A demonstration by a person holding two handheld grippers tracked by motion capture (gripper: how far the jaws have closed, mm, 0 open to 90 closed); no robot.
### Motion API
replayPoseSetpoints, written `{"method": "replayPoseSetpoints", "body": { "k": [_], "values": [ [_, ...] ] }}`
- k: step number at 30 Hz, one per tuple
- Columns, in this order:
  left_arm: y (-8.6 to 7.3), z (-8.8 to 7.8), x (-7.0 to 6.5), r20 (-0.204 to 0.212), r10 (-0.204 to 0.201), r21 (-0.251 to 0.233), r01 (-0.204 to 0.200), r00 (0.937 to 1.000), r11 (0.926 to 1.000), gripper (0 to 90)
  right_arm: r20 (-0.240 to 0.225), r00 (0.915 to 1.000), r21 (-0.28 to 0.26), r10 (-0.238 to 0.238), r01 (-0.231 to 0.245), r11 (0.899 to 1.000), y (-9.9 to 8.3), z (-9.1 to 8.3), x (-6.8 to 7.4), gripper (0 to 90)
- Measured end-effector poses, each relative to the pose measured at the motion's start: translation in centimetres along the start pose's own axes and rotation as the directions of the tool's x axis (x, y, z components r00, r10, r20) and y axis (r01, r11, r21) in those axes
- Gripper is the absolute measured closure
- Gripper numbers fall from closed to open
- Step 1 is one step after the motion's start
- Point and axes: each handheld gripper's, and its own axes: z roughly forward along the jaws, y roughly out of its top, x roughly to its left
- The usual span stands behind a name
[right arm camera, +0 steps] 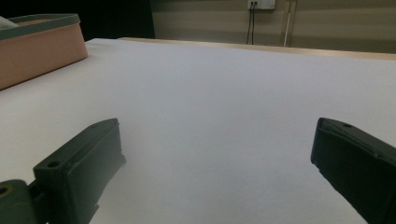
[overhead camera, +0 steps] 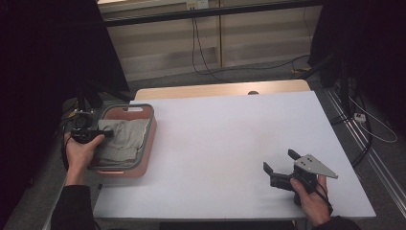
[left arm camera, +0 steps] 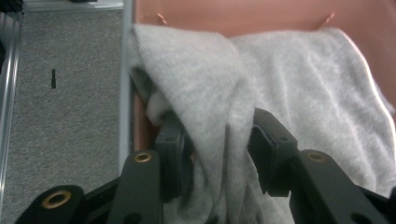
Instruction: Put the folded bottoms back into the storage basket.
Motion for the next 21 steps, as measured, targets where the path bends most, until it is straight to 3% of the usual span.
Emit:
{"method": "replayPoseSetpoints", "body": {
  "k": [3, 5, 7, 9, 10, 14, 15, 16, 19, 20, 21],
  "values": [
    [0.2, -0.1, 0.1, -0.017, 0.004, 0.001, -0.004, 0.9999, 1.0, 58.9, 0.0, 1.0, 0.001, -0.001, 0.001, 1.0, 0.0, 0.0, 0.0, 2.0],
    [0.3, 0.2, 0.0, -0.034, 0.005, 0.004, -0.004, 0.9994, 1.0, 66.6, 0.0, 1.0, 0.001, 0.0, 0.0, 1.0, 0.0, 0.0, 0.0, 2.0],
    [0.5, 1.0, -0.1, -0.08, 0.033, 0.062, -0.028, 0.9963, 0.9977, 75.7, 0.0, 1.0, 0.001, -0.002, 0.002, 1.0, 0.0, 0.0, 0.0, 2.0],
    [0.6, 1.4, -0.3, -0.096, 0.036, 0.08, -0.028, 0.9948, 0.9964, 77.1, 0.0, 1.0, 0.001, 0.0, 0.0, 1.0, 0.0, 0.0, 0.0, 2.0],
    [0.6, 1.8, -0.4, -0.125, 0.048, 0.1, -0.035, 0.991, 0.9943, 78.0, 0.0, 1.0, 0.002, 0.0, 0.0, 1.0, 0.0, 0.0, 0.0, 2.0],
    [0.5, 2.8, -1.1, -0.174, 0.108, 0.142, -0.084, 0.9788, 0.9863, 78.7, -0.001, 1.0, 0.0, 0.0, 0.0, 1.0, 0.0, 0.0, 0.0, 2.0],
    [0.5, 3.3, -1.4, -0.195, 0.144, 0.168, -0.112, 0.9701, 0.9795, 79.0, -0.001, 1.0, 0.0, -0.001, 0.001, 1.0, 0.0, 0.0, 0.0, 2.0],
    [0.5, 3.5, -1.5, -0.202, 0.158, 0.176, -0.123, 0.9665, 0.9766, 79.1, -0.002, 1.0, 0.0, -0.002, 0.002, 1.0, 0.0, 0.0, 0.0, 2.0],
    [0.6, 3.7, -1.7, -0.208, 0.175, 0.195, -0.134, 0.9624, 0.9716, 79.4, -0.002, 1.0, 0.0, -0.002, 0.002, 1.0, 0.0, 0.0, 0.0, 2.0],
    [0.6, 3.9, -1.8, -0.207, 0.171, 0.189, -0.132, 0.9633, 0.973, 79.5, -0.002, 1.0, -0.001, 0.0, 0.0, 1.0, 0.0, 0.0, 0.0, 2.0],
    [0.6, 4.0, -1.9, -0.202, 0.178, 0.202, -0.137, 0.9631, 0.9696, 79.6, -0.002, 1.0, -0.001, -0.002, 0.002, 1.0, 0.0, 0.0, 0.0, 2.0]
  ]
}}
